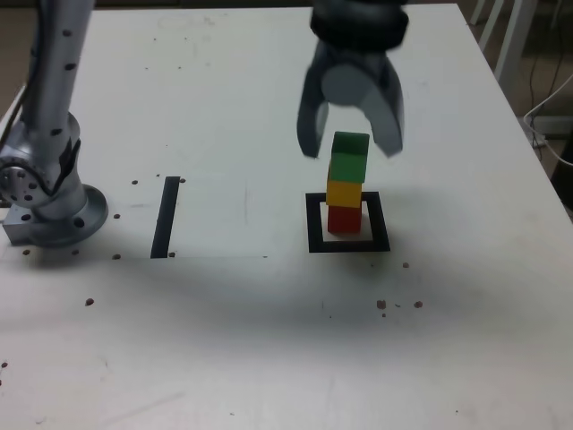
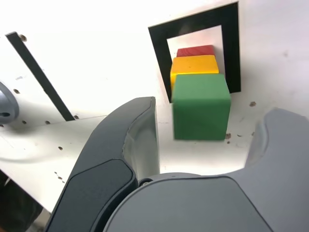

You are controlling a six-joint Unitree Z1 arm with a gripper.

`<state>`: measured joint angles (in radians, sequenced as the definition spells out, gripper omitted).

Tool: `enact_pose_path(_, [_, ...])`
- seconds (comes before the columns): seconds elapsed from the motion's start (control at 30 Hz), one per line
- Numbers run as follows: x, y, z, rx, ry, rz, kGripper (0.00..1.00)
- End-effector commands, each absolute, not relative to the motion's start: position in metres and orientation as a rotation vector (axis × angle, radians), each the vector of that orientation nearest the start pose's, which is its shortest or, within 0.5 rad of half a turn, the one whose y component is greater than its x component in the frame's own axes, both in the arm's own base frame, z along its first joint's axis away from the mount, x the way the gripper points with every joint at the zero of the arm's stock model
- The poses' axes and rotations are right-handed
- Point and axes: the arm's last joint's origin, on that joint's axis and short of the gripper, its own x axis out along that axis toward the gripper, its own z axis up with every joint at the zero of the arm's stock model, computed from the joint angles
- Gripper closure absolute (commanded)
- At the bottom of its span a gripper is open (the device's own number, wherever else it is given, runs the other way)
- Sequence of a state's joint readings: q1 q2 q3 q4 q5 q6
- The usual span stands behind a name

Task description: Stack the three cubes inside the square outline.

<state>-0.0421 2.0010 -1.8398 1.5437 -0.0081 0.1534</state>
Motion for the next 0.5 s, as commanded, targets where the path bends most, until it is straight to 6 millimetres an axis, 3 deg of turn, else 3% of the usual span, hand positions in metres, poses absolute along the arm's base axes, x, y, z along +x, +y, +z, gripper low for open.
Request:
enact_pose_path(0.0, [0.342, -0.012, 0.337, 0.144, 1.686, -0.15, 0.01])
enact_pose_path(0.23, [0.309, -0.004, 0.352, 0.134, 1.678, -0.108, 0.01])
enact_pose_path(0.47, [0.269, 0.004, 0.346, 0.116, 1.726, -0.063, 0.01])
